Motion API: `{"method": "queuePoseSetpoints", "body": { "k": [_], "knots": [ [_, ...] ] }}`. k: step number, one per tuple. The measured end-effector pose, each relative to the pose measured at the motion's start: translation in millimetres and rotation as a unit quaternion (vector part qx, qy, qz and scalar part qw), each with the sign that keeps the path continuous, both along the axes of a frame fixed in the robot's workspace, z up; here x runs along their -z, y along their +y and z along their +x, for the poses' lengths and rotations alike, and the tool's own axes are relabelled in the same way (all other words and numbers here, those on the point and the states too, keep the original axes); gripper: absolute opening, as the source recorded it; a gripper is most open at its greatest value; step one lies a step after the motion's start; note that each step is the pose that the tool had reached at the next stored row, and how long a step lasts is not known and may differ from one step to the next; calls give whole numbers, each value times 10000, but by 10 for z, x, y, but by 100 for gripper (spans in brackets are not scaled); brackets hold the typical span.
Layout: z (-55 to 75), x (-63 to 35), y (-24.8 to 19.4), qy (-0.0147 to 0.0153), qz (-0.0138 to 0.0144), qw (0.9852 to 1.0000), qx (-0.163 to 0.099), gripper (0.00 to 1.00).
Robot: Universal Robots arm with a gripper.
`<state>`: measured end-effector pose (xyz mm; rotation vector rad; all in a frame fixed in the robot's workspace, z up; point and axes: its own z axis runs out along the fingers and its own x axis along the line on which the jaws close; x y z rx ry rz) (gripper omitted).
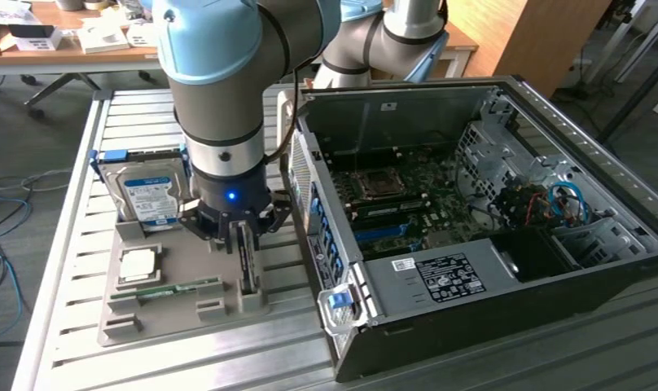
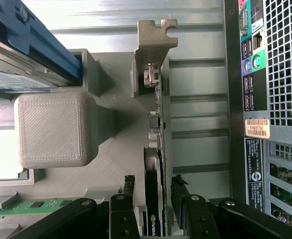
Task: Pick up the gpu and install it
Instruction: 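Pick up the gpu and move the gpu toward the slot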
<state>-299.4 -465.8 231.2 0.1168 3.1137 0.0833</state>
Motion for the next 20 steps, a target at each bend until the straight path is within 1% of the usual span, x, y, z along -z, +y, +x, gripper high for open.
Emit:
{"method": "queuePoseSetpoints", "body": {
  "k": [17,18,20],
  "knots": [
    [0,10,0,0,0,10000,0,42],
    [0,11,0,0,0,10000,0,35],
    [0,11,0,0,0,10000,0,35]
  ]
}}
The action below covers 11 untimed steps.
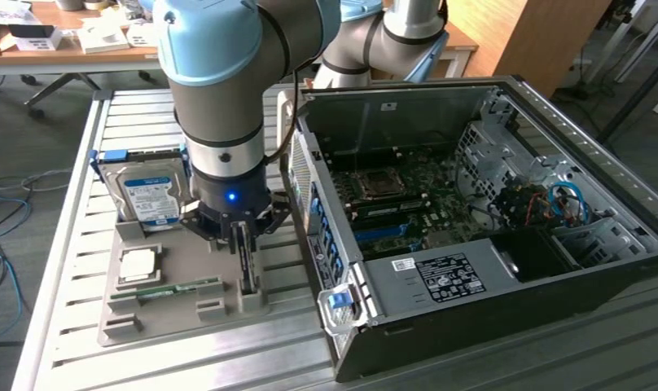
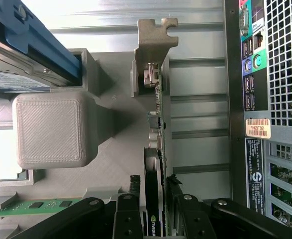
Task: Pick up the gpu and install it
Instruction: 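Pick up the gpu and move the gpu toward the slot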
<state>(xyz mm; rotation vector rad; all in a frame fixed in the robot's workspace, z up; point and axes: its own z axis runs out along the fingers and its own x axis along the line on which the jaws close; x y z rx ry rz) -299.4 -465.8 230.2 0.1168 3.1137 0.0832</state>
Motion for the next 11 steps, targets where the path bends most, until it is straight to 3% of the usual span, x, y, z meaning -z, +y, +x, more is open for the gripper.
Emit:
{"method": "queuePoseSetpoints", "body": {
  "k": [11],
  "knots": [
    [0,0,0,0,0,10000,0,35]
  ]
}}
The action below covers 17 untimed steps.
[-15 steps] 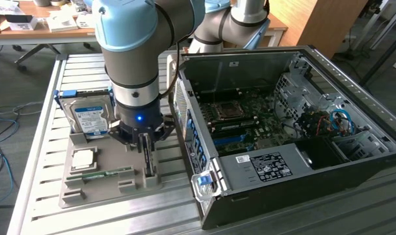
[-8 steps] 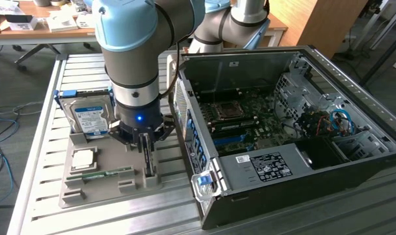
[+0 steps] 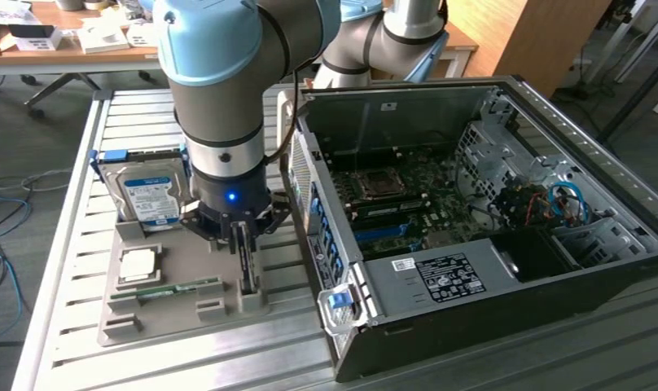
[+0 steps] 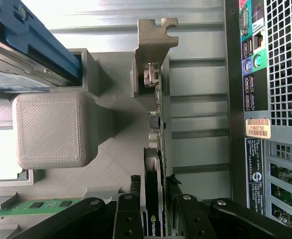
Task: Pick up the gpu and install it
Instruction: 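Pick up the gpu and move the gpu toward the slot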
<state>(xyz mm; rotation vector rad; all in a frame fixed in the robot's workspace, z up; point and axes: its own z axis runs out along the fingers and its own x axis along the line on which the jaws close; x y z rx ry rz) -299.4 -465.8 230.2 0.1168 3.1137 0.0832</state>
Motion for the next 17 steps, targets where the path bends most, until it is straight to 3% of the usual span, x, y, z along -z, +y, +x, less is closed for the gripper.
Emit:
{"method": "queuePoseSetpoints", "body": {
  "k": [2,3,17],
  "knots": [
    [0,0,0,1,0,10000,-1,33],
    [0,0,0,1,0,10000,0,26],
    [1,1,0,0,0,10000,-87,26]
  ]
}}
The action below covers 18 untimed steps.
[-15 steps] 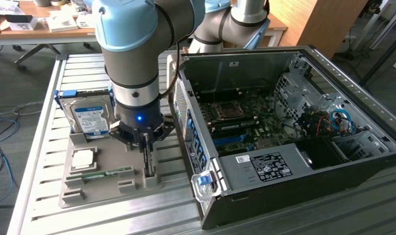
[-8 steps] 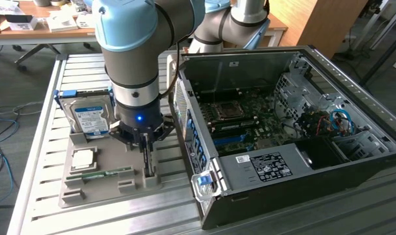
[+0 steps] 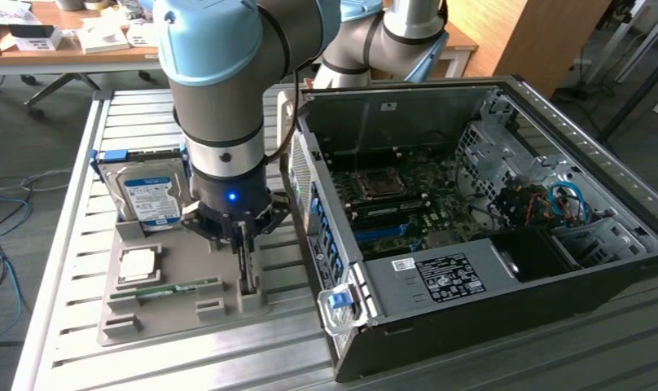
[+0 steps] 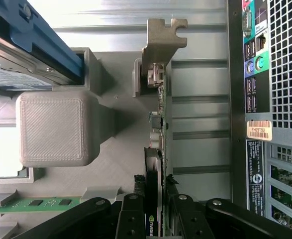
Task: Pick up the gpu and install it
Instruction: 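Pick up the gpu and move the gpu toward the slot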
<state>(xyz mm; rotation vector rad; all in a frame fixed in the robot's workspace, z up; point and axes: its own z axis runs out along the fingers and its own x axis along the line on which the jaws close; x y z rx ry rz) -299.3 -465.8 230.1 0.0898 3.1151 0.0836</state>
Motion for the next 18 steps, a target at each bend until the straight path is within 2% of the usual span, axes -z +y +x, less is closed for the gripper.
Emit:
{"method": "queuePoseSetpoints", "body": {
  "k": [5,18],
  "knots": [
    [6,0,0,0,0,10000,-85,26],
    [6,-1,0,0,0,10000,-85,26]
  ]
}}
